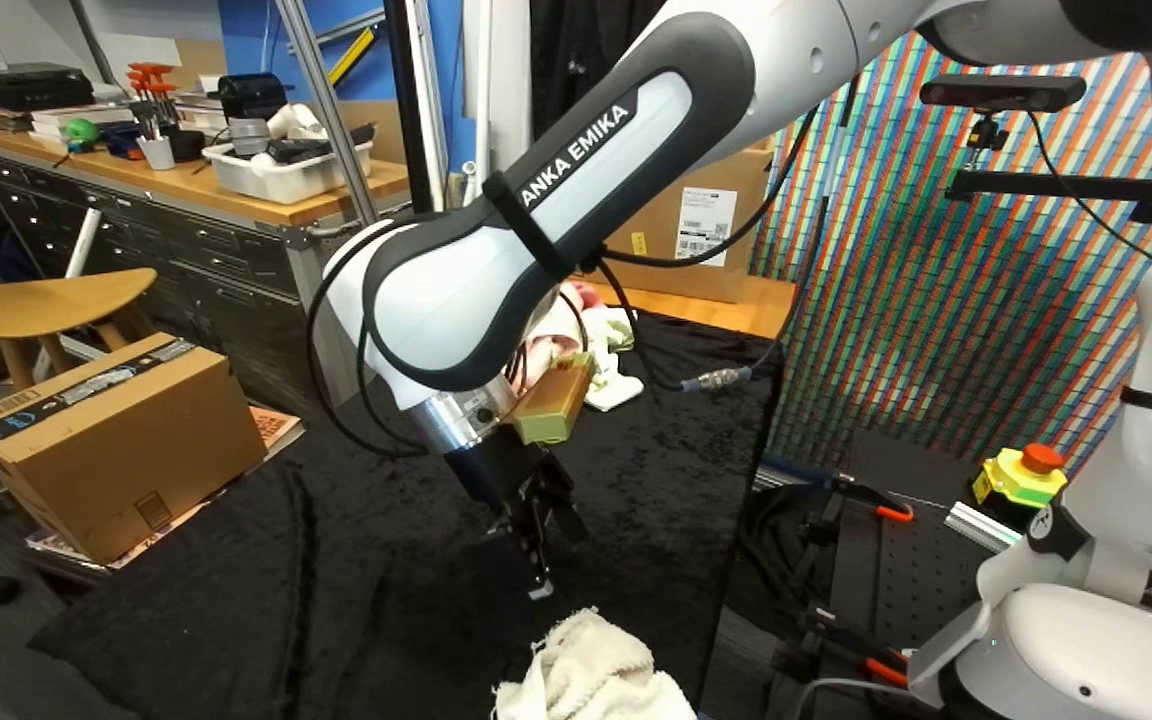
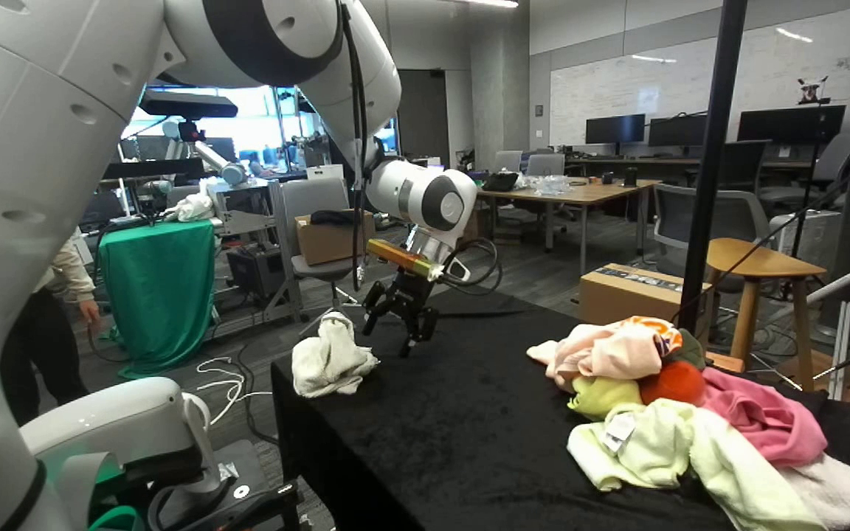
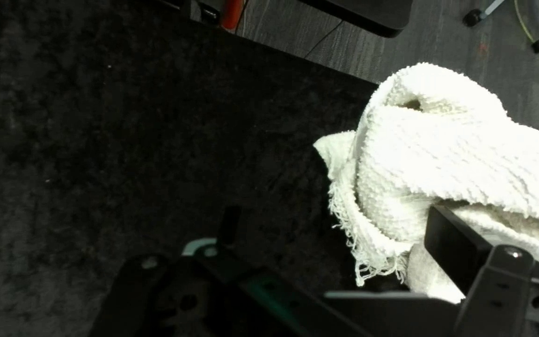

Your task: Pile the rope, radish, t-shirts and towels together on the table

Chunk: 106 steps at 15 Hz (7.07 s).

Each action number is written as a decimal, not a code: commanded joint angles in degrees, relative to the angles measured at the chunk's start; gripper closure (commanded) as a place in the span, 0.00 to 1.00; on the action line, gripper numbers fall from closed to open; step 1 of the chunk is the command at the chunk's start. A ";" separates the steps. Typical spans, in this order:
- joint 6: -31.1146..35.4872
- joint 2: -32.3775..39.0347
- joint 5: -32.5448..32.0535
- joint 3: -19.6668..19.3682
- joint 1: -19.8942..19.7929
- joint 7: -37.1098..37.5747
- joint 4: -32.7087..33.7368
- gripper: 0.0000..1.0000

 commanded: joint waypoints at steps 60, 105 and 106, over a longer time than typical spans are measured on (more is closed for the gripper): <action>-18.57 3.20 -7.76 -2.26 6.24 9.45 11.89 0.95; 12.94 4.17 -18.08 -22.56 -9.04 39.96 12.79 0.94; 13.07 4.20 -18.14 -22.57 -8.99 40.02 12.79 0.93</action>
